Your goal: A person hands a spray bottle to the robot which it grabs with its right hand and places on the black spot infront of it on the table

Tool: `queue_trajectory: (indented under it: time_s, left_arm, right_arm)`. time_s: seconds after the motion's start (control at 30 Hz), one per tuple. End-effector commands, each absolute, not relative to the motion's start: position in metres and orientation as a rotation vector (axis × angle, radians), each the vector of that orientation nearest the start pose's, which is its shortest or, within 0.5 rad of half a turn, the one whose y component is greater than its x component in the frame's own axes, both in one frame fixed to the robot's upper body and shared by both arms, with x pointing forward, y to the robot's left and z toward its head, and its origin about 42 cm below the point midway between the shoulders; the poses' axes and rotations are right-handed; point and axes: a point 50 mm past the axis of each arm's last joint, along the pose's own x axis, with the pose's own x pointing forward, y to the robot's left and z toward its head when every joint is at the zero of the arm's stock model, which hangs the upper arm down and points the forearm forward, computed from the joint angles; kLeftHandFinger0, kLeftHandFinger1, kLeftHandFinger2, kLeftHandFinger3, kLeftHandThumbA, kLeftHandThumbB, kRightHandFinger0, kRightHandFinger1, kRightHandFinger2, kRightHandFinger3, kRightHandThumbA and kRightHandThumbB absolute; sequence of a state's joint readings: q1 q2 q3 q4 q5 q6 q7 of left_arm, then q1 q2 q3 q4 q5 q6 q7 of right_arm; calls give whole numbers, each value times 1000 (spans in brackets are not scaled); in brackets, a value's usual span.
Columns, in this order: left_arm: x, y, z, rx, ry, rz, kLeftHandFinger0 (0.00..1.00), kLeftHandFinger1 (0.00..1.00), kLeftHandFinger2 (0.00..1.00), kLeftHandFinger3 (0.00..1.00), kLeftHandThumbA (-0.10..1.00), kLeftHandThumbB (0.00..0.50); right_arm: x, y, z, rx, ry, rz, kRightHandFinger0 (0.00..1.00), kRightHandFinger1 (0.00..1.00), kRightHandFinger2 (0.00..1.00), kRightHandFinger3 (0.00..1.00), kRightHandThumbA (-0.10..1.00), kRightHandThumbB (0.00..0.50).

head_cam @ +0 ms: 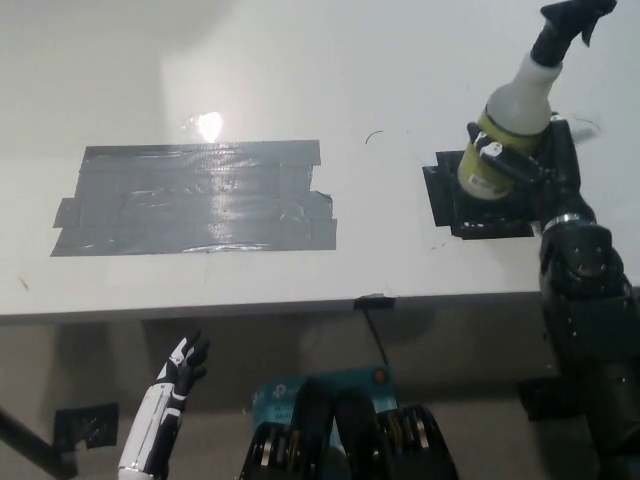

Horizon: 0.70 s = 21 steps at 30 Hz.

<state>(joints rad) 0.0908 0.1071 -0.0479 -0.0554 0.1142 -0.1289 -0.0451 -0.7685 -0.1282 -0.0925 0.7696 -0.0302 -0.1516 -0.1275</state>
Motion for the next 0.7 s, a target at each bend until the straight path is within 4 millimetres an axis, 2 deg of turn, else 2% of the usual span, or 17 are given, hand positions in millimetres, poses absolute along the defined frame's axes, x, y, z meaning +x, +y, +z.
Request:
queue_trajectory:
  time_s: [0.0, 0.03, 0.1, 0.17, 0.2, 0.3, 0.43, 0.53, 0.57, 0.6, 0.63, 0.67]
  left_arm:
    - [252, 235, 102, 243, -136, -99, 1000, 1000, 1000, 1000, 1000, 7]
    - [252, 235, 102, 244, -138, -99, 1000, 1000, 1000, 1000, 1000, 1]
    - [252, 235, 102, 238, -139, -99, 1000, 1000, 1000, 1000, 1000, 4]
    - [252, 235, 102, 236, -139, -99, 1000, 1000, 1000, 1000, 1000, 9]
    - [252, 235, 102, 238, -138, -98, 1000, 1000, 1000, 1000, 1000, 8]
    - [252, 235, 102, 236, -135, -98, 1000, 1000, 1000, 1000, 1000, 11]
    - [251, 235, 102, 239, -133, -100, 1000, 1000, 1000, 1000, 1000, 6]
    - [251, 235, 102, 235, -128, -100, 1000, 1000, 1000, 1000, 1000, 11]
    - [251, 234, 102, 234, -128, -100, 1000, 1000, 1000, 1000, 1000, 8]
    - [251, 234, 102, 234, -129, -100, 1000, 1000, 1000, 1000, 1000, 6]
    - [251, 235, 102, 235, -131, -101, 1000, 1000, 1000, 1000, 1000, 15]
    - [251, 235, 101, 237, -132, -101, 1000, 1000, 1000, 1000, 1000, 12]
  right_arm:
    - [515, -209, 234, -112, -325, -73, 0, 135, 390, 331, 660, 469]
    - [513, -206, 229, -137, -315, -76, 0, 156, 412, 358, 737, 477]
    - [511, -204, 222, -187, -304, -88, 33, 199, 450, 399, 787, 479]
    - [509, -202, 218, -190, -309, -81, 85, 252, 482, 399, 753, 456]
    - [509, -202, 216, -187, -308, -77, 119, 305, 515, 399, 744, 462]
    - [508, -201, 214, -204, -307, -78, 161, 353, 535, 390, 744, 456]
    - [507, -203, 207, -232, -299, -76, 171, 383, 553, 434, 760, 466]
    - [507, -207, 200, -251, -274, -51, 208, 443, 626, 502, 750, 455]
    - [507, -208, 197, -260, -265, -37, 244, 481, 660, 532, 769, 470]
    - [507, -209, 195, -264, -259, -23, 278, 523, 720, 593, 770, 482]
    - [507, -210, 193, -257, -248, 2, 370, 644, 925, 821, 758, 472]
    - [507, -212, 190, -249, -225, 42, 698, 965, 1000, 1000, 771, 475]
